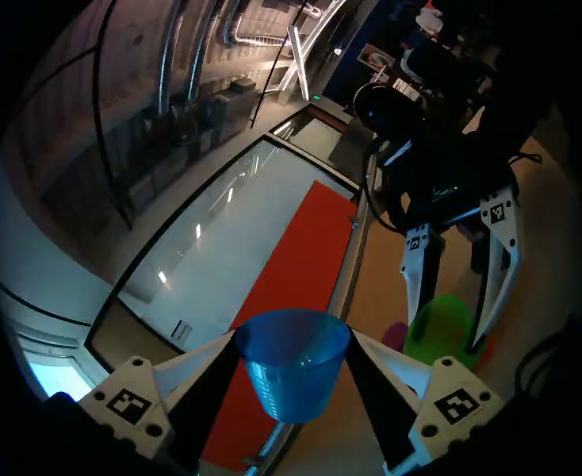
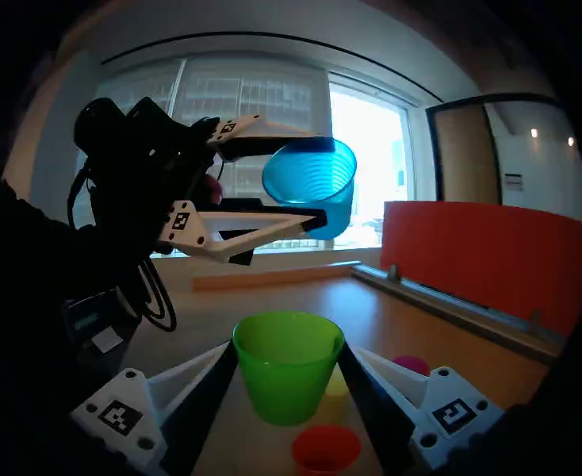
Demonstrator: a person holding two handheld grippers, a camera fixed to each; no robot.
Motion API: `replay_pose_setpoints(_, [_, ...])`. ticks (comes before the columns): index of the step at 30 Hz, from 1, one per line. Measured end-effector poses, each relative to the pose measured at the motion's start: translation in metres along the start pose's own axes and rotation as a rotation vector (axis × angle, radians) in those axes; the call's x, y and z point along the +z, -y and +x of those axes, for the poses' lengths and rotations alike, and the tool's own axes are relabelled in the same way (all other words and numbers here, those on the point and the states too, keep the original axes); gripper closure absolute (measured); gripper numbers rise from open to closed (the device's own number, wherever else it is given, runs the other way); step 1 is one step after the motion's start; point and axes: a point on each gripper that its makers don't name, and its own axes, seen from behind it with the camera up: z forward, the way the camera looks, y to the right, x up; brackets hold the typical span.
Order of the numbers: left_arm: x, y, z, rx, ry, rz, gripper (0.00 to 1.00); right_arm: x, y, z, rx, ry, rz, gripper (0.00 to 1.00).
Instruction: Pour water
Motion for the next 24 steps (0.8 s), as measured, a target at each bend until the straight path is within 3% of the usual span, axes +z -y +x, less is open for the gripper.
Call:
replay_pose_setpoints(13, [0.0046, -0.0015, 0.0030, 0.074, 0.002, 0.003, 0.12, -0.0009, -0.0013, -0.0006, 0.001, -0.005, -0.002, 0.09])
replay_pose_setpoints(24, [0.0074, -0.0026, 0.0050, 0.105, 0.002, 0.006, 0.12, -0.0030, -0.0025, 0.0011, 0.003, -0.011, -0.005, 0.09])
